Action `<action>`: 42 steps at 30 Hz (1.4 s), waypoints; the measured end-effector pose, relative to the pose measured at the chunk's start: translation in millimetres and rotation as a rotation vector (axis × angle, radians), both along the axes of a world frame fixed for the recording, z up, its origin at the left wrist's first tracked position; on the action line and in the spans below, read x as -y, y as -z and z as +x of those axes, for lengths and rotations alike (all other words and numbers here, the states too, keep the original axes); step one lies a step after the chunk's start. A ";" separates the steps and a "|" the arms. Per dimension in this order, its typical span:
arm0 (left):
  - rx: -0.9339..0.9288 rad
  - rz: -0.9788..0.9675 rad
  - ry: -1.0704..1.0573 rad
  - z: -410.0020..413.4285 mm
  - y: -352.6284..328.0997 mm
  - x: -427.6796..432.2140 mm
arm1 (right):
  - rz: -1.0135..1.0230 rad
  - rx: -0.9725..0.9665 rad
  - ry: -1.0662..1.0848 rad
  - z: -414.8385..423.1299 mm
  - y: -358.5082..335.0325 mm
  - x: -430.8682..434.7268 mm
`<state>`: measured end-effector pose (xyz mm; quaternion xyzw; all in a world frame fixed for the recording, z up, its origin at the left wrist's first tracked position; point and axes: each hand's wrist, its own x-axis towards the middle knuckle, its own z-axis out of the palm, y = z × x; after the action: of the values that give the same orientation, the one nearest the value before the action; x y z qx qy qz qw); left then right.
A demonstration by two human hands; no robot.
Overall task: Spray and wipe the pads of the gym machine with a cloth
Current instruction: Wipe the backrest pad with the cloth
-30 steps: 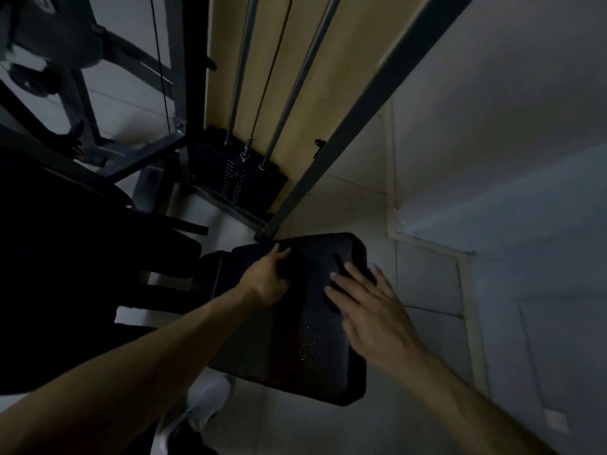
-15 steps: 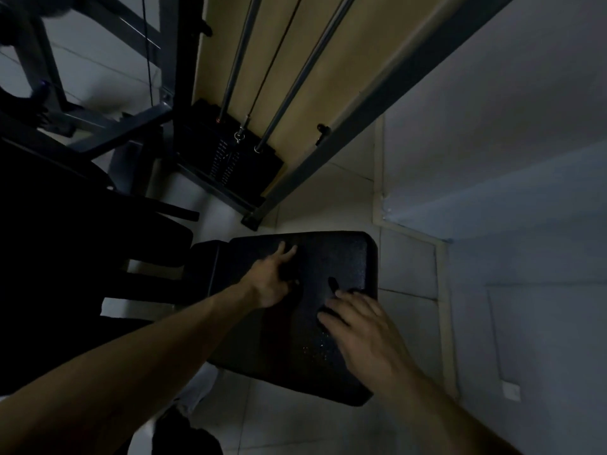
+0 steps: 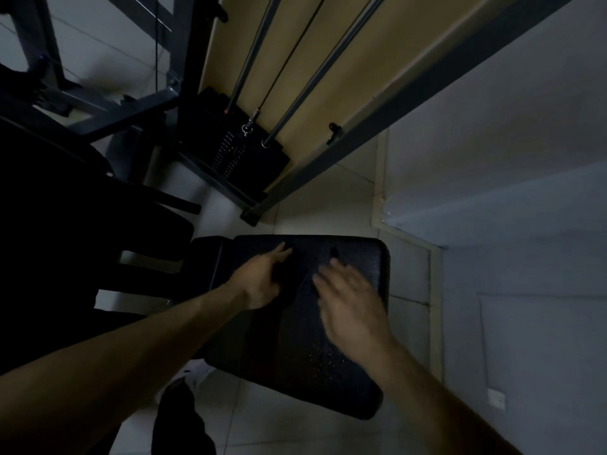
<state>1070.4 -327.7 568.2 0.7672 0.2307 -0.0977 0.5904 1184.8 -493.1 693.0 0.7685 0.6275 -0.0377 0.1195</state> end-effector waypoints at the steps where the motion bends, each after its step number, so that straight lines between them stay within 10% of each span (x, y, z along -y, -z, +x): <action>1: -0.017 0.021 -0.020 -1.3 3.5 -2.3 | -0.062 -0.026 -0.060 -11.5 -0.6 16.3; 12: -0.096 -0.157 -0.055 -6.6 39.6 3.4 | 0.171 0.083 0.106 58.2 21.8 -58.5; 19: -0.069 -0.135 -0.035 -6.1 43.8 3.7 | -0.097 -0.063 -0.206 -39.1 33.2 16.6; 26: -0.040 -0.093 -0.029 -12.9 48.3 4.8 | 0.142 0.111 0.063 64.0 22.8 -70.0; 32: 0.111 -0.316 -0.159 -18.6 55.9 -4.0 | -0.093 0.063 -0.042 -19.7 47.5 -32.2; 37: -0.002 -0.084 -0.029 -26.6 54.4 -5.8 | -0.180 0.041 -0.243 -4.4 41.5 -27.0; 42: -0.007 -0.030 -0.024 -28.6 57.7 -0.7 | 0.066 0.184 0.080 51.4 38.2 -87.9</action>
<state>1041.7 -327.0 510.5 0.7552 0.2406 -0.0969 0.6020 1236.2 -405.2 654.7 0.7967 0.5835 0.0489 0.1495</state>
